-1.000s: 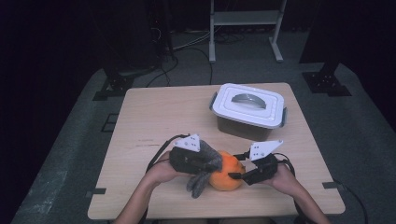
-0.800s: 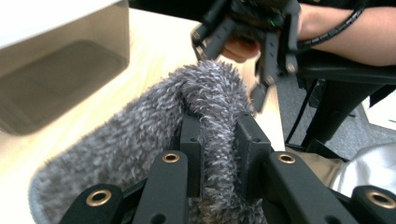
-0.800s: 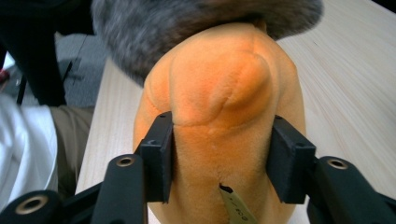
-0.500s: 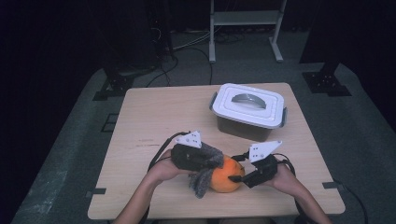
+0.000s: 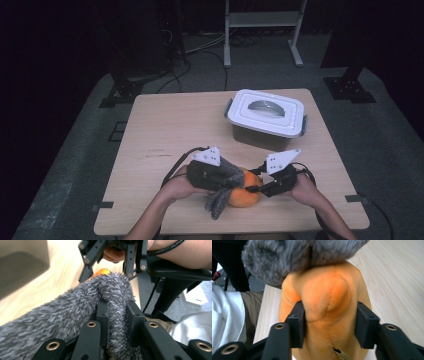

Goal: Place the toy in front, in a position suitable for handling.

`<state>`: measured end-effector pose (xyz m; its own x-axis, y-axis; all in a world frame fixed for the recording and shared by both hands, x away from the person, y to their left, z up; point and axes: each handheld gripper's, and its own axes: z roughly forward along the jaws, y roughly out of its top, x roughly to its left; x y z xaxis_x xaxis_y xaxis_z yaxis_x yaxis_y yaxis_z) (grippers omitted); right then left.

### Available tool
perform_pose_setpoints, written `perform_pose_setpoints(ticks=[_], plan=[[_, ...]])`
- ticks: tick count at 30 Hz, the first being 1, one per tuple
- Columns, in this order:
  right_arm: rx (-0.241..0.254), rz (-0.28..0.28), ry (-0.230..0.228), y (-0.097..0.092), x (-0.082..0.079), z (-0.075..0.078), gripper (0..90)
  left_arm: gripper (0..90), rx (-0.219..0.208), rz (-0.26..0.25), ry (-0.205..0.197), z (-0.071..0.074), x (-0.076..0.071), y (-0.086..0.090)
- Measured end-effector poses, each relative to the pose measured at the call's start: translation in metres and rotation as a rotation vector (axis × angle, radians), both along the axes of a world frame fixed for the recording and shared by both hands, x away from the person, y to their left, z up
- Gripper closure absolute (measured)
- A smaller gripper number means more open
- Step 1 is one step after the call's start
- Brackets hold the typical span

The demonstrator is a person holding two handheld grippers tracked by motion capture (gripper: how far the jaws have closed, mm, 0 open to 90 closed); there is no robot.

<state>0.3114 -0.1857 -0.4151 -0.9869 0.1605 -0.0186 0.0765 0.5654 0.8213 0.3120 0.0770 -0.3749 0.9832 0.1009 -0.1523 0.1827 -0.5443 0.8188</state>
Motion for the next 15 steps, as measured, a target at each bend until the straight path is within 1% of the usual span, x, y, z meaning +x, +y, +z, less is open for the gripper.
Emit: perform_pose_setpoints(ticks=[3,4,5,8,10,11,12,13,15], plan=[[0.018,0.013,-0.017,-0.005,0.001,-0.002,51.7,75.7,-0.029,0.025,-0.012,0.008,0.005,0.008],[0.024,0.014,-0.014,-0.008,0.001,-0.003,51.8,75.7,-0.031,0.032,-0.019,0.01,0.007,0.01],[0.026,0.024,-0.021,-0.01,0.002,-0.003,52.0,75.6,-0.03,0.039,-0.022,0.011,0.008,0.012],[0.038,0.045,-0.031,-0.016,0.001,-0.006,52.1,75.6,-0.027,0.042,-0.015,0.009,0.01,0.014],[0.043,0.055,-0.05,-0.016,0.0,-0.007,52.0,75.6,-0.03,0.032,0.006,0.004,0.01,0.012],[0.043,0.063,-0.06,-0.014,-0.001,-0.007,52.1,75.6,-0.025,0.018,0.014,0.002,0.009,0.009],[0.032,0.075,-0.074,-0.012,-0.002,-0.006,52.2,75.6,-0.026,0.01,0.017,0.001,0.009,0.006],[0.027,0.085,-0.085,-0.01,-0.002,-0.006,52.2,75.6,-0.022,0.001,0.017,0.001,0.008,0.004],[0.016,0.094,-0.104,-0.007,-0.002,-0.004,52.4,75.6,-0.033,-0.013,0.025,0.003,0.008,0.0]])
